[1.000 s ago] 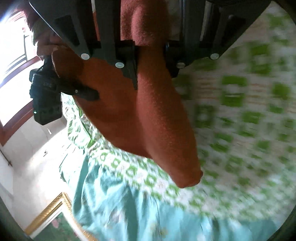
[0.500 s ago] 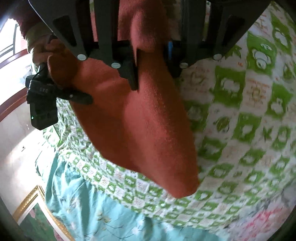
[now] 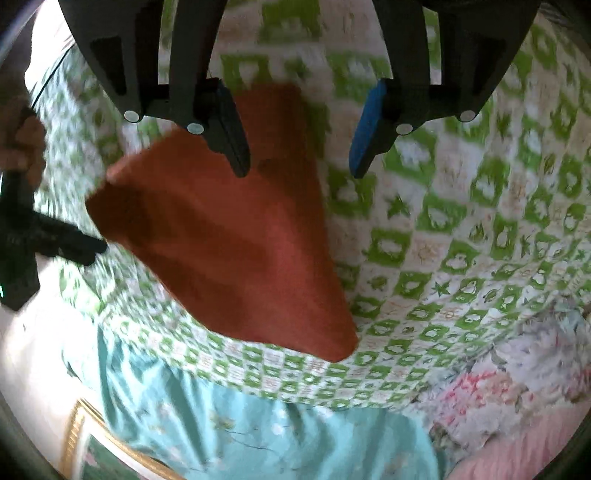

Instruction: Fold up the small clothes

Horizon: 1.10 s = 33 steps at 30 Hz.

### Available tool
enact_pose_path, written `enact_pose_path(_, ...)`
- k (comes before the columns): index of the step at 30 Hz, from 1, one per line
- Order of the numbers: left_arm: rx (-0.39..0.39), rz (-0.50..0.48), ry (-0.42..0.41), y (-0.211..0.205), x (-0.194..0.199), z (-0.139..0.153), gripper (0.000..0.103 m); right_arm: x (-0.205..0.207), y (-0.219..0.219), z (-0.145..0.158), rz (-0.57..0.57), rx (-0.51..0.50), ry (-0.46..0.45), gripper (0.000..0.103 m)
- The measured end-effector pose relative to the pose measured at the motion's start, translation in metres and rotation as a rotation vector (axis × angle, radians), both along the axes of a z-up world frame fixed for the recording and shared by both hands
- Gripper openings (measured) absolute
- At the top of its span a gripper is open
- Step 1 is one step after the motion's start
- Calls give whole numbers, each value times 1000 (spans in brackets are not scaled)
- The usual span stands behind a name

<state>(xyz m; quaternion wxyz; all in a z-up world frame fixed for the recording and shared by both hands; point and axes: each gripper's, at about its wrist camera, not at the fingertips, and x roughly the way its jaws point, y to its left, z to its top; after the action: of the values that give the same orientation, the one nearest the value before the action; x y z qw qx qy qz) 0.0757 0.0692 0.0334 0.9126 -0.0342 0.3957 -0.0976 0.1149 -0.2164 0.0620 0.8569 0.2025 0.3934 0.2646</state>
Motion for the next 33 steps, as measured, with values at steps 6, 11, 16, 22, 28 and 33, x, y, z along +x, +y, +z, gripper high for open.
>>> enact_pose_path(6,150,-75,-37,-42,-28,-18,65,-3,31,-26,62,-69,61,45)
enact_pose_path(11,196,27,-31,-40,-17,-33,59,-7,39,-36,79,-35,87,8)
enact_pose_path(16,198,47,-59,-40,-18,-40,44,-7,29,-28,65,105,68,5)
enact_pose_path(22,160,119,-72,-35,-20,-28,17,0,27,-4,84,312,41,5)
enact_pose_path(28,227,120,-143,-33,-25,-10,10,-25,30,20,67,74,-61,5)
enact_pose_path(33,281,103,-95,-40,-27,-28,8,-27,38,-22,27,-139,12,4)
